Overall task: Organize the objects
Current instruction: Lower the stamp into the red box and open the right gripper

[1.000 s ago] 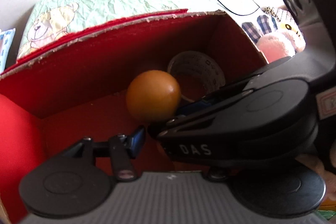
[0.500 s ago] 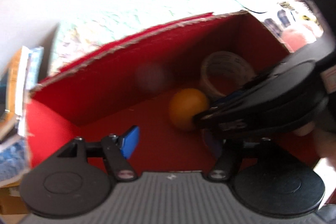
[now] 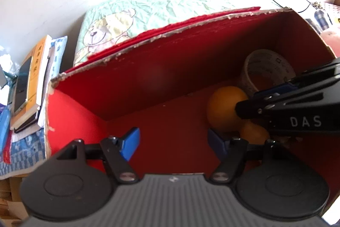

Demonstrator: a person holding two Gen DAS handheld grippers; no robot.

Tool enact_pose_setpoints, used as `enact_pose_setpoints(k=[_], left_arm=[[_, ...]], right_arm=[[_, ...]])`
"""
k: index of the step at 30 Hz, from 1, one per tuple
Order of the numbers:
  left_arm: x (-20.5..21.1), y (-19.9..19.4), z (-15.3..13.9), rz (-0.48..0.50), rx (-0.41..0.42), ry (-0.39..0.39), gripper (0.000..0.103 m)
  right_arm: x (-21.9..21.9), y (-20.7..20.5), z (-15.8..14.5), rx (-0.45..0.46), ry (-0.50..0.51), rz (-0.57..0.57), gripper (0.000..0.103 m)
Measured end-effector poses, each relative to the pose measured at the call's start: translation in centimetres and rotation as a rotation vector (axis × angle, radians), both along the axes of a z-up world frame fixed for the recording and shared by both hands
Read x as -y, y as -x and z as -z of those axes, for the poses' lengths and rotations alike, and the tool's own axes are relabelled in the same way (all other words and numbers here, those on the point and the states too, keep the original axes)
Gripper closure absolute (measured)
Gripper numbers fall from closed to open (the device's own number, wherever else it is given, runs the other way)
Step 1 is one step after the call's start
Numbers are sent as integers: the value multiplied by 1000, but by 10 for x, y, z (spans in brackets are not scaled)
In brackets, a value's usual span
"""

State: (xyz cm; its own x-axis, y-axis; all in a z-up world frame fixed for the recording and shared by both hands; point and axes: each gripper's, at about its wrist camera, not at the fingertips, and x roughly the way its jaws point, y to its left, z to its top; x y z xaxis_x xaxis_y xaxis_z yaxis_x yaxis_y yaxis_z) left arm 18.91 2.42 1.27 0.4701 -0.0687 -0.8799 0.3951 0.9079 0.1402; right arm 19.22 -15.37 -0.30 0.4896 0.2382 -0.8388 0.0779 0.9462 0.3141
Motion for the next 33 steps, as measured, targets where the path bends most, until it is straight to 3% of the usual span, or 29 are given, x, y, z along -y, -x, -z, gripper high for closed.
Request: enact_pose_setpoints(k=[7,17,33], left_arm=[[2,2,1,-6,42,-34,29],[5,8,1,-4,77,-46,29],[-1,15,-4,-20,124,-55,28]], right_arm=[[-14,2,-4,25,118,-33,81],[-12,4,-2,22,117,13,92],[-20,2,-1,13,184,0,99]])
